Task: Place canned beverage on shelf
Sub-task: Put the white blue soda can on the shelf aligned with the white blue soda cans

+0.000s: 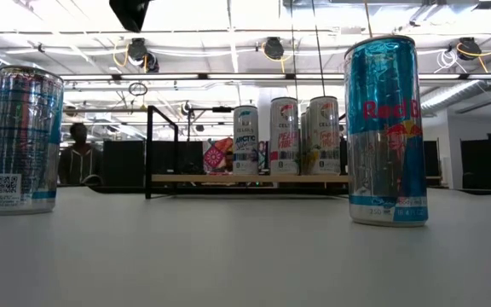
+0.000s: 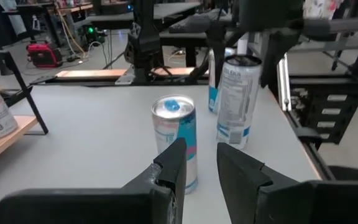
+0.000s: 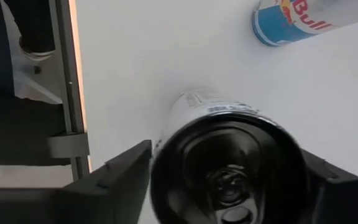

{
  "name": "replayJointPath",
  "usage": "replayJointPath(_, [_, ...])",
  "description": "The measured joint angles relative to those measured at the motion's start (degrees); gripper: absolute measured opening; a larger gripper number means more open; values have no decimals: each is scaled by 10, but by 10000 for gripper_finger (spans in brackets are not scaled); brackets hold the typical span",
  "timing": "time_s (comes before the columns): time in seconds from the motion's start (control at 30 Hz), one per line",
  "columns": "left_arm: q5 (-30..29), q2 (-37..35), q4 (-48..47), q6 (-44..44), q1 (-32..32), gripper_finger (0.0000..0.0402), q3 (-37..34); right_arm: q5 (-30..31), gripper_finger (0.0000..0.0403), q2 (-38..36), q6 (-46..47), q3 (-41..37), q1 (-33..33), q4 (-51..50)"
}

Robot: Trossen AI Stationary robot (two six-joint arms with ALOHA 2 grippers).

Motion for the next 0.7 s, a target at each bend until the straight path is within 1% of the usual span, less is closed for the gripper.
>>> replayJointPath(0.13, [2,1,7,-9,6,90,0,-1,224,0,-2,0,0,0])
replayJointPath(0.23, [2,1,10,-15,11,90,0,-2,209,0,-10,0,0,0])
replayJointPath(0.47, [2,1,18,-15,15,90,0,-4,209,0,-13,20,-5,-27])
replayJointPath(0.7, [2,1,18,-15,15,90,0,-4,207,0,-37,51,-7,-59])
